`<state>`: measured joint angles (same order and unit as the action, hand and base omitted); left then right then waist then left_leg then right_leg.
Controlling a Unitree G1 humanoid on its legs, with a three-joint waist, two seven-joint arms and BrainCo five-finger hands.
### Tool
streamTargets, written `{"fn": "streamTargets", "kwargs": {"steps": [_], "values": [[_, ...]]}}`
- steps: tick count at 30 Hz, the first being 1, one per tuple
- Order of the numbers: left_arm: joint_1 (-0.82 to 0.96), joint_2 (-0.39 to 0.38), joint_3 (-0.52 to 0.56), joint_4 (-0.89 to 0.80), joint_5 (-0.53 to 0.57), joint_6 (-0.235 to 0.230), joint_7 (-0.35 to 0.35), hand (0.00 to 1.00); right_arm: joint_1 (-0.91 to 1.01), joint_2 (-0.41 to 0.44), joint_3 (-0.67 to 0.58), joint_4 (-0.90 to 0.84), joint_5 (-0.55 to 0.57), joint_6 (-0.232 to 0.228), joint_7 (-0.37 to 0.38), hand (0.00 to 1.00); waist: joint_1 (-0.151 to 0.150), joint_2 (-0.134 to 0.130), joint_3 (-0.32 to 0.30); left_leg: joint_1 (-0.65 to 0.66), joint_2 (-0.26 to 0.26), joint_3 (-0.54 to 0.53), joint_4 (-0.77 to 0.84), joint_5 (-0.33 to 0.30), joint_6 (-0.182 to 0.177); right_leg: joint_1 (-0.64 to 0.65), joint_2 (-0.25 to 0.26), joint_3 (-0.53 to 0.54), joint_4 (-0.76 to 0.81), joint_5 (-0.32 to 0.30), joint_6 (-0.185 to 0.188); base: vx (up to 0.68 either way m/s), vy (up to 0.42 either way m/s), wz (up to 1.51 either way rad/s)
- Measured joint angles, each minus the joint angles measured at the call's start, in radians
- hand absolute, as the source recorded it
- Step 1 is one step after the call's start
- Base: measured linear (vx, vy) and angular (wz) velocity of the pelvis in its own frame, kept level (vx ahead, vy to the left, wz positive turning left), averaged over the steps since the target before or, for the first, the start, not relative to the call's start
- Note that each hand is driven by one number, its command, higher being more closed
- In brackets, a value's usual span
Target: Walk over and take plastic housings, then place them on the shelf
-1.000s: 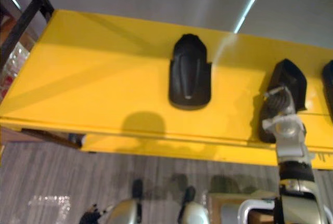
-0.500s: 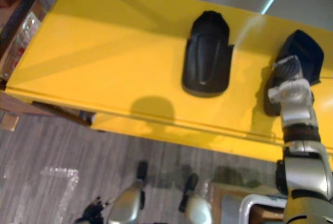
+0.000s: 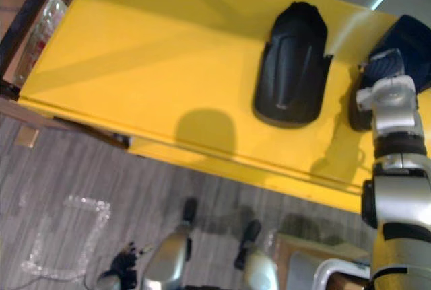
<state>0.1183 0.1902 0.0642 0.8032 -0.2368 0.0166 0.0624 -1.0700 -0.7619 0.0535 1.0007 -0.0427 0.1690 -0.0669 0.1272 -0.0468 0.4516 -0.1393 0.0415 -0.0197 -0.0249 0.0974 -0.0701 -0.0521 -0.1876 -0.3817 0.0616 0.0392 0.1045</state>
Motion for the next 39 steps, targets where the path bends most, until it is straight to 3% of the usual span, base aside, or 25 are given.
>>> {"fn": "streamTargets", "kwargs": {"steps": [6, 9, 15, 18, 20, 24, 28, 32, 35, 39], "values": [[0.000, 0.003, 0.002, -0.008, 0.001, 0.005, -0.002, 0.00, 0.003, -0.023, -0.001, -0.009, 0.027, -0.025, 0.003, 0.00, -0.001, -0.008, 0.004, 0.008, 0.004, 0.007, -0.002, 0.000, 0.000, 0.003, 0.002, 0.006, 0.001, 0.000, -0.001, 0.00, -0.007, -0.02], [0.003, 0.010, 0.003, -0.013, 0.001, 0.005, -0.003, 0.00, 0.006, -0.044, -0.003, -0.055, 0.029, -0.061, -0.012, 0.00, -0.001, -0.016, 0.008, 0.016, 0.009, 0.018, -0.004, -0.001, -0.001, 0.003, 0.006, 0.016, 0.001, 0.000, 0.000, 0.00, -0.019, -0.12], [0.019, 0.035, 0.015, -0.040, 0.002, -0.023, -0.002, 0.00, 0.045, -0.111, -0.026, -0.230, -0.031, -0.225, -0.205, 0.00, -0.007, -0.031, 0.013, 0.036, 0.020, 0.033, -0.023, -0.002, -0.003, 0.007, 0.014, 0.030, -0.002, 0.000, 0.000, 0.00, -0.027, -0.08], [0.020, 0.038, 0.023, -0.039, 0.003, -0.026, -0.003, 0.00, 0.086, -0.113, -0.044, -0.290, -0.017, -0.296, -0.240, 0.00, -0.016, -0.043, 0.012, 0.046, 0.021, 0.035, -0.044, 0.005, -0.008, 0.006, 0.016, 0.031, -0.005, 0.001, 0.001, 0.01, -0.005, -0.01], [0.020, 0.038, 0.023, -0.037, 0.004, -0.027, -0.004, 0.00, 0.096, -0.113, -0.046, -0.316, 0.011, -0.312, -0.240, 0.00, -0.018, -0.047, 0.010, 0.052, 0.021, 0.041, -0.051, 0.006, -0.007, 0.007, 0.016, 0.034, -0.005, 0.001, 0.001, 0.03, -0.015, -0.05], [0.020, 0.041, 0.041, -0.037, 0.010, -0.030, -0.005, 0.00, 0.107, -0.113, -0.052, -0.330, -0.026, -0.303, -0.245, 0.00, -0.025, -0.066, 0.008, 0.052, 0.021, 0.045, -0.051, 0.006, -0.008, 0.007, 0.016, 0.037, -0.009, 0.003, 0.003, 0.03, -0.011, -0.02], [0.019, 0.042, 0.041, -0.038, 0.010, -0.030, -0.005, 0.00, 0.111, -0.127, -0.048, -0.319, -0.251, -0.205, -0.260, 0.00, -0.027, -0.081, 0.006, 0.050, 0.020, 0.046, -0.051, 0.005, -0.007, 0.007, 0.016, 0.038, -0.013, 0.004, 0.005, 0.00, 0.000, 0.00], [0.021, 0.061, 0.041, -0.038, 0.009, -0.020, -0.005, 0.00, 0.110, -0.201, 0.019, -0.263, -0.424, -0.126, -0.233, 0.00, -0.021, -0.081, 0.006, 0.046, 0.020, 0.040, -0.053, 0.004, -0.006, 0.006, 0.017, 0.034, -0.015, 0.004, 0.005, 0.00, -0.006, 0.02], [0.021, 0.084, 0.041, -0.039, 0.008, -0.014, -0.006, 0.00, 0.106, -0.253, 0.048, -0.230, -0.480, -0.083, -0.198, 0.00, -0.023, -0.083, 0.007, 0.033, 0.020, 0.029, -0.054, 0.006, -0.008, 0.001, 0.020, 0.028, -0.017, 0.004, 0.005, 0.00, -0.016, 0.10], [0.026, 0.109, 0.040, -0.038, 0.008, 0.000, -0.007, 0.00, 0.092, -0.262, 0.079, -0.184, -0.554, -0.039, -0.120, 0.00, -0.022, -0.101, 0.005, 0.031, 0.025, 0.027, -0.054, 0.007, -0.009, 0.001, 0.026, 0.028, -0.019, 0.004, 0.005, 0.00, -0.004, 0.01]]}}
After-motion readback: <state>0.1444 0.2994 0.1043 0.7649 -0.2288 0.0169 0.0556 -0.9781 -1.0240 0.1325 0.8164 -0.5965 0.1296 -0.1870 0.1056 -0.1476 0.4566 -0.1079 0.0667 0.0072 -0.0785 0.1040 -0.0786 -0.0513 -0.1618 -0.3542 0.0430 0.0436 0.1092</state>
